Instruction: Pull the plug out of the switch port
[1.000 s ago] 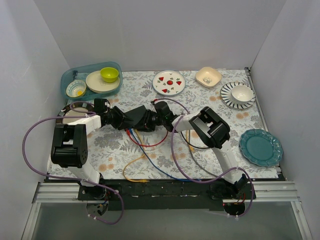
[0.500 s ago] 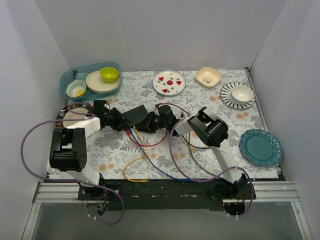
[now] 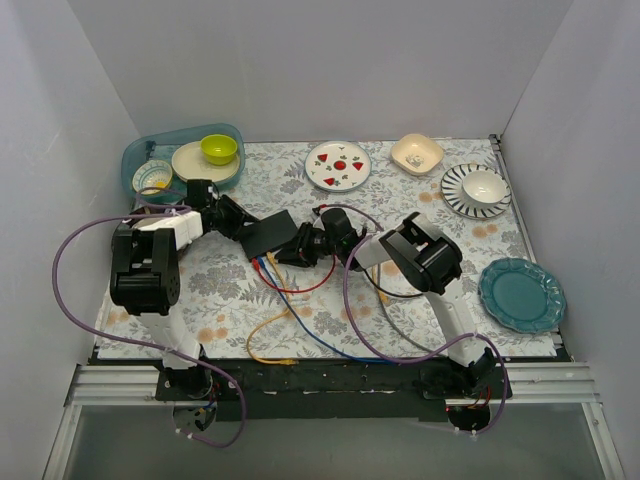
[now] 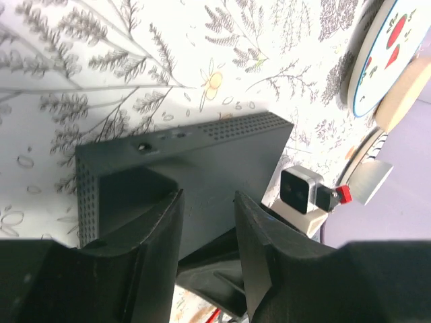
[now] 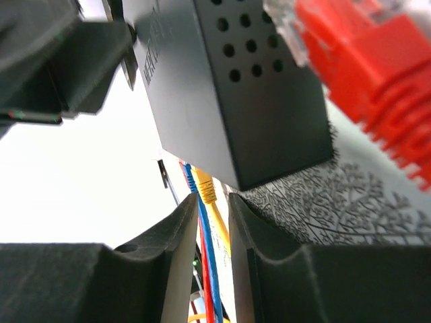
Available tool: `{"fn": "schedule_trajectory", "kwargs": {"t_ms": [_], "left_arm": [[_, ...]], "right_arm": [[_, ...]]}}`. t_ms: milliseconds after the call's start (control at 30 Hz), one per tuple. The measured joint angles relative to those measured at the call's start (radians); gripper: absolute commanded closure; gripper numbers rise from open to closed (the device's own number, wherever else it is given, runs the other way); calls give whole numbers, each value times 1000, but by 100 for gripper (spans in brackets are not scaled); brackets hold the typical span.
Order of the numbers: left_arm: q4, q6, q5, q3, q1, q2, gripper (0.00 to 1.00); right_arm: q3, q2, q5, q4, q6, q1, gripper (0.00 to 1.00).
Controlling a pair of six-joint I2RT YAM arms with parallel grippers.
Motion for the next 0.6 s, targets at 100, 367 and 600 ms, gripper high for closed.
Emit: {"fn": "schedule_trajectory", "kwargs": {"t_ms": [100, 367, 600], "left_arm": [[-1, 9, 4, 35, 0, 29, 64], [-5, 41, 28, 70, 0, 63, 65], [28, 44, 42, 32, 6, 43, 64]], "right_arm": [[19, 0, -13, -28, -18, -2, 64], [75, 6, -26, -106, -53, -2, 63], [102, 24, -29, -108, -53, -2, 63]]}}
